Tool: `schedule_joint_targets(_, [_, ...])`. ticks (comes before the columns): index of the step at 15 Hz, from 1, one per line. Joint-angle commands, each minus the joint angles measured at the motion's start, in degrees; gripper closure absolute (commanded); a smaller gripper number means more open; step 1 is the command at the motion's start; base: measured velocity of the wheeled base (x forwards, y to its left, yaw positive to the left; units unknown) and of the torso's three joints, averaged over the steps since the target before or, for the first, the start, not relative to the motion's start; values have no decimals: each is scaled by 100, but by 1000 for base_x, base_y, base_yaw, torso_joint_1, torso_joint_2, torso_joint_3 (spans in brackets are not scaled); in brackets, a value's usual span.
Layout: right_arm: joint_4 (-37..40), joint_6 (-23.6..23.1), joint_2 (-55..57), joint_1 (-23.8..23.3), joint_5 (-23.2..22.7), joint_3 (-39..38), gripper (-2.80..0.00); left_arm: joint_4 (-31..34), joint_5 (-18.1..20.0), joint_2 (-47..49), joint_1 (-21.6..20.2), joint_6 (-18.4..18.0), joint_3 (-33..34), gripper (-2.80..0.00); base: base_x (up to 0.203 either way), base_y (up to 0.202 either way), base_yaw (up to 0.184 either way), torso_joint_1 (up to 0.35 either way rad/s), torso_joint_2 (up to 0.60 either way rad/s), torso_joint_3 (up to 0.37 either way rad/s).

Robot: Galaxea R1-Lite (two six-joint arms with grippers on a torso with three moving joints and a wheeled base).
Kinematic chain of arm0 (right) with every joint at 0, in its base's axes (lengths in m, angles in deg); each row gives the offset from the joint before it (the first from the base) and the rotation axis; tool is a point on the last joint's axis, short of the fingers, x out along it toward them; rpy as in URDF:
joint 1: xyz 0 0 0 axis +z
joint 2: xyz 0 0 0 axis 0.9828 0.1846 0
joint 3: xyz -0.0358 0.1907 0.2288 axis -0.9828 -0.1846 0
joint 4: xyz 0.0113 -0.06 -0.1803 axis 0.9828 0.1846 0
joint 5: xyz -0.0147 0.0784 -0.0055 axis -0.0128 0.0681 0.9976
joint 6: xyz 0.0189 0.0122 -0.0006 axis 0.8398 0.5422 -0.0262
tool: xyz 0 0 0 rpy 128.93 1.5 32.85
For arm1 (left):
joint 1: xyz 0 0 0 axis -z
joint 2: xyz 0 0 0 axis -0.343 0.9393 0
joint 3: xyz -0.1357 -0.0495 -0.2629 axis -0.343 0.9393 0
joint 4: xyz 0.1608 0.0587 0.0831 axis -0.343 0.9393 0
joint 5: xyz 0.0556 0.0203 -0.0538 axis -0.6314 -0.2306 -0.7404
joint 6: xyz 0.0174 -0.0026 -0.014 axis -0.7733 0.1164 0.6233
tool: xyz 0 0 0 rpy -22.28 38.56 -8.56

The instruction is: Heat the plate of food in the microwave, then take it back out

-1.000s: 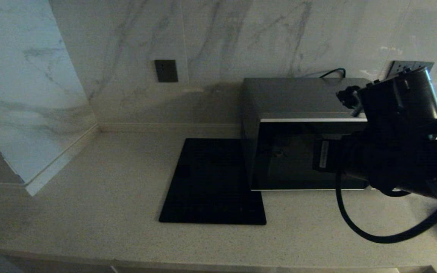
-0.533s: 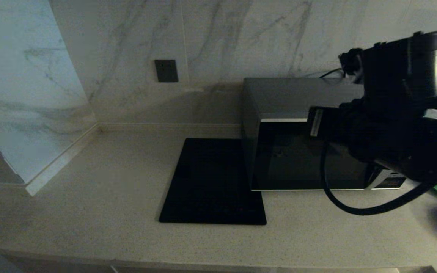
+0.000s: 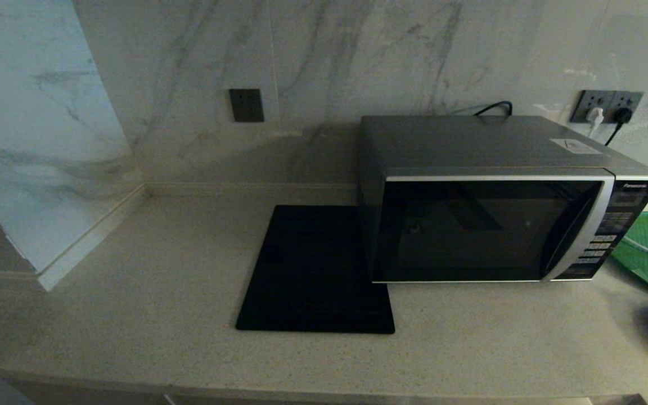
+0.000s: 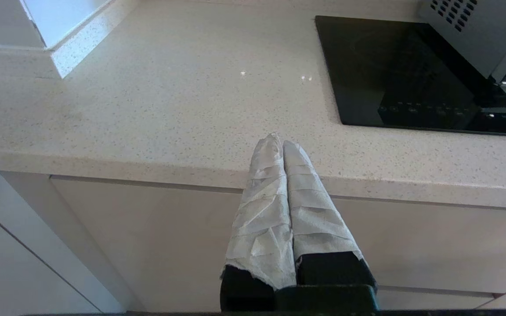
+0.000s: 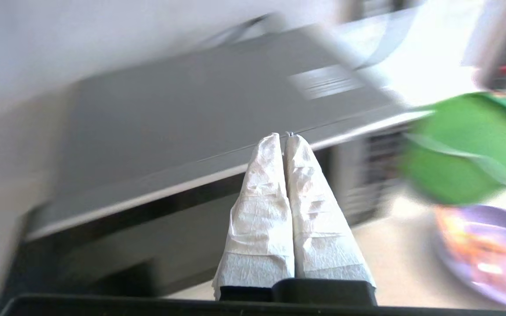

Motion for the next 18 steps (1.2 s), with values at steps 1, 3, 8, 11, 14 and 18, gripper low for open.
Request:
schedule_joint_targets(1, [-3,-96,-1019,-626,76,-473,0,0,-3,0,0,3,1,0,0,0,0,0,0,0])
schedule_joint_targets(3, [-4,-160,-1620,-1153,93,-1184,0,0,-3,0,0,0,1,0,0,0,0,0,0,0])
schedule_joint_targets(8, [-67,-197,-3489,-2250,158,-2948,0,0,-3,0,0,3,1,0,0,0,0,0,0,0])
schedule_joint_targets(11, [-116,-255,-4471,-2622,123,-3953,0,0,-3,0,0,3,1,0,0,0,0,0,0,0])
schedule_joint_targets(14, [-130,-353,-5229,-3061,-503,-4926,0,0,-3,0,0,3,1,0,0,0,0,0,0,0])
schedule_joint_targets(18, [-137,-536,-6107,-3514,-2396,-6032,0,0,-3,0,0,3,1,0,0,0,0,0,0,0])
